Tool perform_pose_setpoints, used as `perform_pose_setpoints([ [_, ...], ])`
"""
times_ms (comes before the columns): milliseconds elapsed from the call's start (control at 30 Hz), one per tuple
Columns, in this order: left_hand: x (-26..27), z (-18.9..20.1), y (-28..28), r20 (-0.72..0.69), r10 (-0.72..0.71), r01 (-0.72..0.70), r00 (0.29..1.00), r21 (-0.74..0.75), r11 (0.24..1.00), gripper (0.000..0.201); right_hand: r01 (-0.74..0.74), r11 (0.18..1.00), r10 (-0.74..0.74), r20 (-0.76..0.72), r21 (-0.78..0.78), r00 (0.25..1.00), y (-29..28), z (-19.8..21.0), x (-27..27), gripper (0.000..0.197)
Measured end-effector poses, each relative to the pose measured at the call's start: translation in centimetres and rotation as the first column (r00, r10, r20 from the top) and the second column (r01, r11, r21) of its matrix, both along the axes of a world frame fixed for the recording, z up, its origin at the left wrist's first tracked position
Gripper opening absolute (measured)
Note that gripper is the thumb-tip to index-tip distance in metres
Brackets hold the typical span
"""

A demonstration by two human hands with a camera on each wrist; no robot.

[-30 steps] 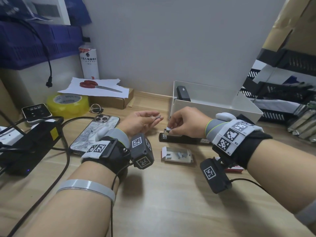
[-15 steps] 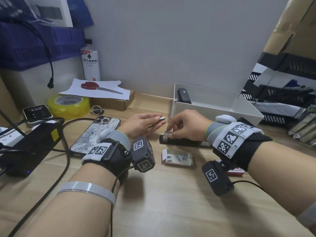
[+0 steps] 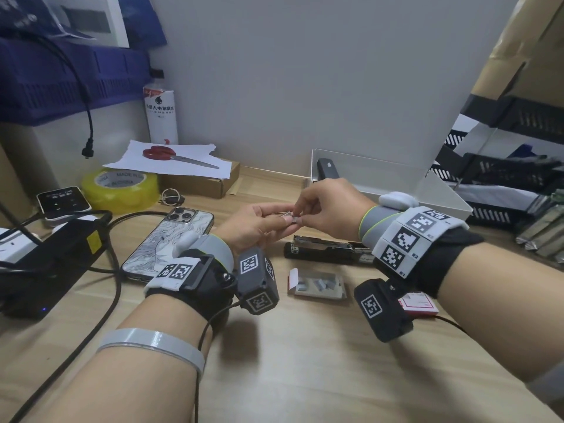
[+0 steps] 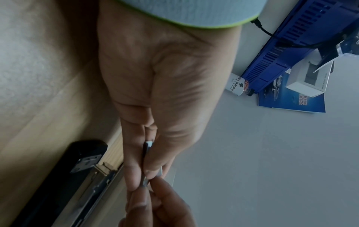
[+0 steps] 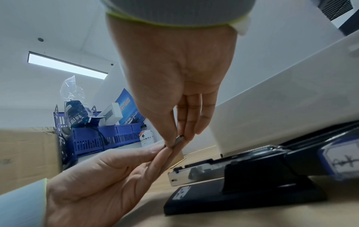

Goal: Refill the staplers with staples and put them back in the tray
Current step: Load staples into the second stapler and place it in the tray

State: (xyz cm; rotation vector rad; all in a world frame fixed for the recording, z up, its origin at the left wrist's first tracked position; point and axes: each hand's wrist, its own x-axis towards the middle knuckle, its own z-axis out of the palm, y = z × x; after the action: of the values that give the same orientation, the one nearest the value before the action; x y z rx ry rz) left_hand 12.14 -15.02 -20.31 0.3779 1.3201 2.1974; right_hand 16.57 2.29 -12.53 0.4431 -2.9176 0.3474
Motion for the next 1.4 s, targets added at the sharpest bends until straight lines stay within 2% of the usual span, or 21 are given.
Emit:
perform_pose_setpoints([
  [133,0.0,-0.1,0.1,-0.024,-0.03,0.029,0.999,-0.045,0.999,0.035,-0.01,1.0,0.011,0.027,-0.015,1.0,0.8,-0.1,0.4,0.012],
  [300,0.4,0.2,0.3,-0.021,0.03,-0.03,0.999,0.003,1.0,0.032,0.005,0.994,0.0,0.045,-0.108,0.999,1.9,0.1,1.0,0.006],
  [367,0.5,0.2,0.4,-0.023,0.046,-0.046,0.999,0.022,0.999,0.031,0.028,0.996,-0.021,0.078,-0.09,0.997,2.6,0.1,1.2,0.007],
  [500,0.6,0.3,0.5,-0.023,0.074,-0.075,0.997,-0.026,0.997,0.043,0.042,0.998,-0.034,0.171,-0.043,0.985,3.5,-0.5,1.6,0.012],
  [600,0.5,0.2,0.3,-0.032,0.095,-0.097,0.995,-0.06,0.994,0.038,0.045,0.999,-0.04,0.201,-0.017,0.979,3.5,-0.8,1.7,0.014],
  [767,0.0,0.1,0.1,-0.01,0.098,-0.098,0.995,-0.084,0.992,0.029,0.046,0.999,-0.045,0.21,0.0,0.977,3.5,-1.2,1.6,0.015],
  [1067,-0.2,0.2,-0.3,0.011,0.048,-0.046,0.999,-0.167,0.985,0.033,0.048,0.999,-0.043,0.223,-0.018,0.974,4.2,-1.2,1.5,0.015],
  [1400,-0.2,0.4,-0.2,0.177,0.072,-0.061,0.982,-0.071,0.996,0.027,0.033,0.999,-0.027,0.219,-0.026,0.975,4.4,-1.4,1.1,0.014],
])
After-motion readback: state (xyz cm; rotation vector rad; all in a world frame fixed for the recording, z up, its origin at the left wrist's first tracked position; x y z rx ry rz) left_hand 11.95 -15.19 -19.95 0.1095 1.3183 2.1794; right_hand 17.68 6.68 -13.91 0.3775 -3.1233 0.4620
